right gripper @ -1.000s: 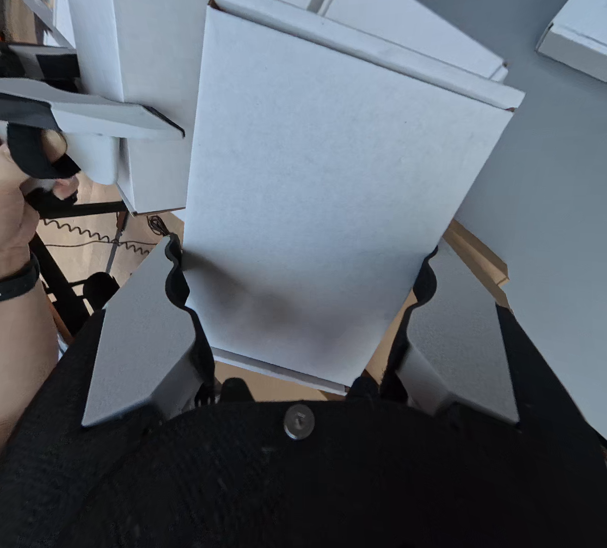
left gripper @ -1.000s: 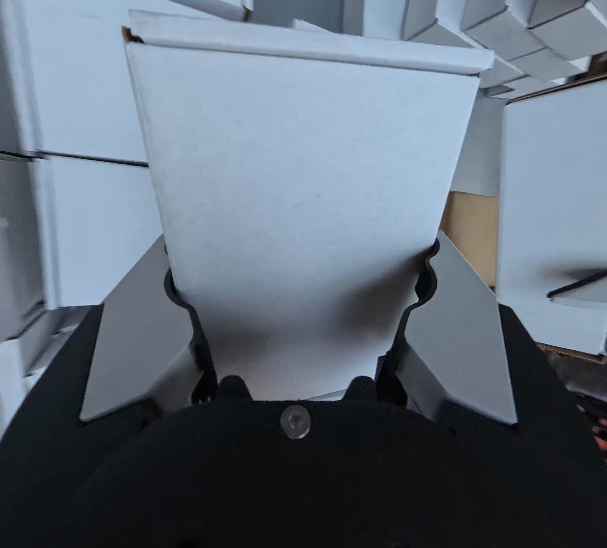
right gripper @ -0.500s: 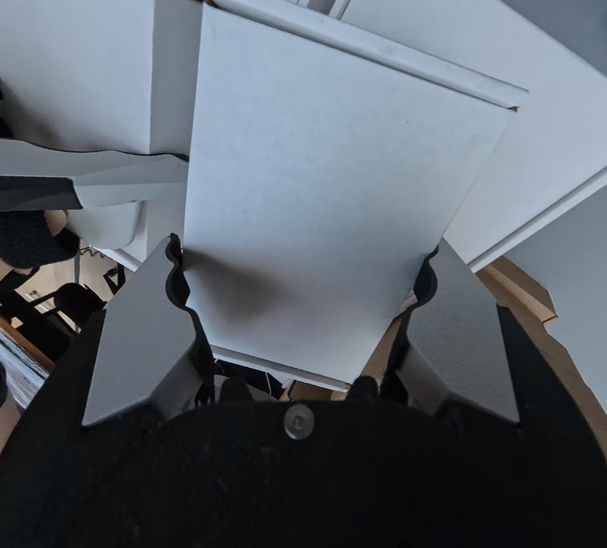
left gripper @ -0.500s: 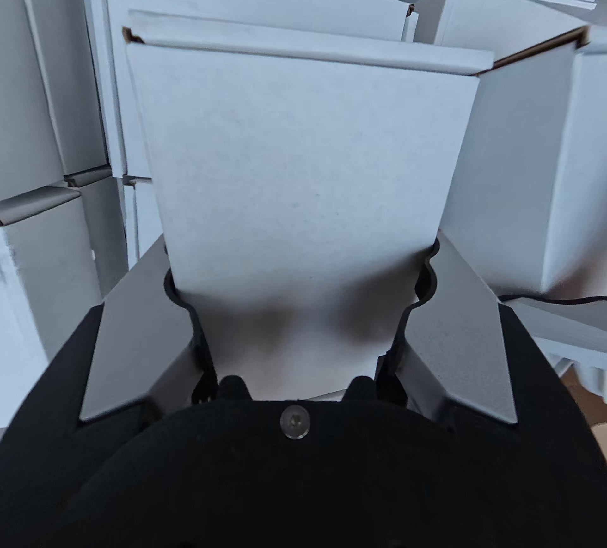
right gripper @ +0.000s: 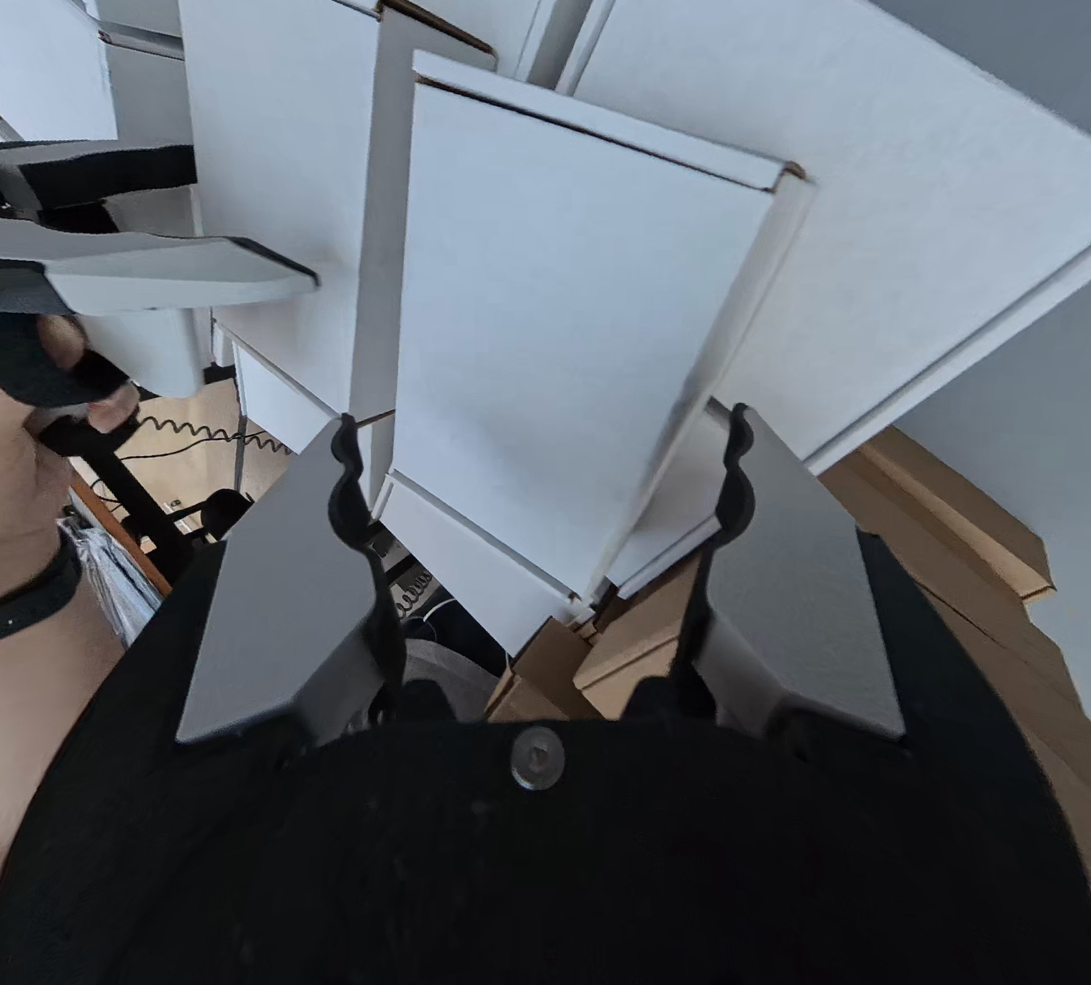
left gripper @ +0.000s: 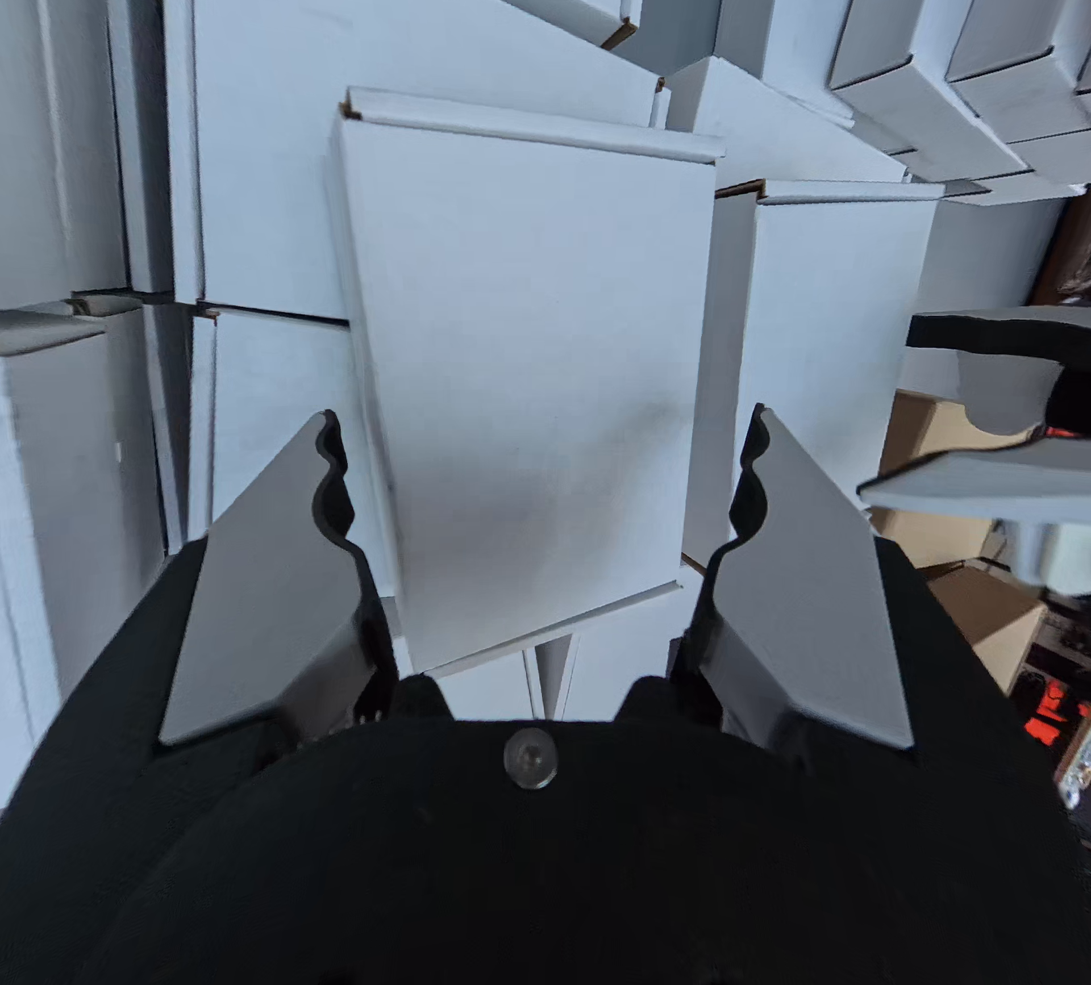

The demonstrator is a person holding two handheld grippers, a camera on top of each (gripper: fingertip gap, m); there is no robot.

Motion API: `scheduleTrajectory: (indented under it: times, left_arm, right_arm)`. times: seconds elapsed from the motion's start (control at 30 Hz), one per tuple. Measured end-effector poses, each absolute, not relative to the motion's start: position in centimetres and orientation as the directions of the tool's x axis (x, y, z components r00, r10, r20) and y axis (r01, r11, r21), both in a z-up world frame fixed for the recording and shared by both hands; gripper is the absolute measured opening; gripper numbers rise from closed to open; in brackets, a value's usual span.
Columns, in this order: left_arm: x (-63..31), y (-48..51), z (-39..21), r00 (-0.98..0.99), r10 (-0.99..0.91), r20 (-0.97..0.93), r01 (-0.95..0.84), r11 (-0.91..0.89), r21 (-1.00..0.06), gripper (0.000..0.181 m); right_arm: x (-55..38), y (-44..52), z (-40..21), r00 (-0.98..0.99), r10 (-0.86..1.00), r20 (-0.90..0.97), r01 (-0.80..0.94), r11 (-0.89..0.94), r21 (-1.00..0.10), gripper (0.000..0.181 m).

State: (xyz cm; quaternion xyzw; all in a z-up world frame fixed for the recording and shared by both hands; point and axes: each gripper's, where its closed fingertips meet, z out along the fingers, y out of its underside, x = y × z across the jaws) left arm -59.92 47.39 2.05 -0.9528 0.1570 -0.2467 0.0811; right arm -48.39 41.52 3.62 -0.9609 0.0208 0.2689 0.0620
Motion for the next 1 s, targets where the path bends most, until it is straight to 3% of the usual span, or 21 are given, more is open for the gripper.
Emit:
scheduleTrajectory:
  times: [0.13, 0.2, 0.23, 0.27, 0.33, 0.77, 0.9, 1.0]
  left_arm:
    - [-61.6, 48.2, 2.0, 0.803, -0.338, 0.491, -0.24, -0.937, -0.252, 0.112]
    - [-61.9, 48.1, 1.2, 0.788, -0.339, 0.514, -0.256, -0.939, -0.228, 0.109]
    - [-61.8, 48.0, 1.1, 0.772, -0.34, 0.537, -0.255, -0.939, -0.229, 0.105]
    - [-61.6, 48.2, 1.4, 0.751, -0.359, 0.554, -0.254, -0.932, -0.259, 0.084]
    - [-61.4, 48.0, 1.7, 0.721, -0.383, 0.578, -0.263, -0.923, -0.282, 0.079]
    - [-61.6, 46.4, 2.1, 0.709, -0.422, 0.565, -0.305, -0.906, -0.294, 0.077]
    - [-61.8, 46.3, 2.0, 0.705, -0.421, 0.571, -0.303, -0.906, -0.294, 0.078]
    - [-62.1, 46.3, 2.1, 0.684, -0.411, 0.602, -0.275, -0.91, -0.31, 0.075]
  right_arm:
    - [-46.7, 40.8, 2.6, 0.86, -0.04, -0.509, -0.08, -0.995, -0.057, 0.094]
    - [-46.7, 39.7, 1.6, 0.867, -0.03, -0.498, -0.038, -0.999, -0.005, 0.093]
    - [-46.9, 39.4, 1.4, 0.865, -0.024, -0.502, -0.027, -1.0, 0.001, 0.087]
    - [-47.3, 39.7, 1.6, 0.85, -0.026, -0.526, -0.041, -0.999, -0.016, 0.081]
    - [-47.9, 40.5, 2.1, 0.817, -0.062, -0.574, -0.105, -0.994, -0.042, 0.072]
    - [-48.8, 40.8, 2.9, 0.838, -0.029, -0.544, -0.092, -0.992, -0.089, 0.077]
    - [-49.3, 39.8, 2.1, 0.826, 0.024, -0.564, -0.013, -0.998, -0.06, 0.083]
    - [-48.9, 39.8, 2.3, 0.829, 0.121, -0.546, 0.056, -0.989, -0.135, 0.084]
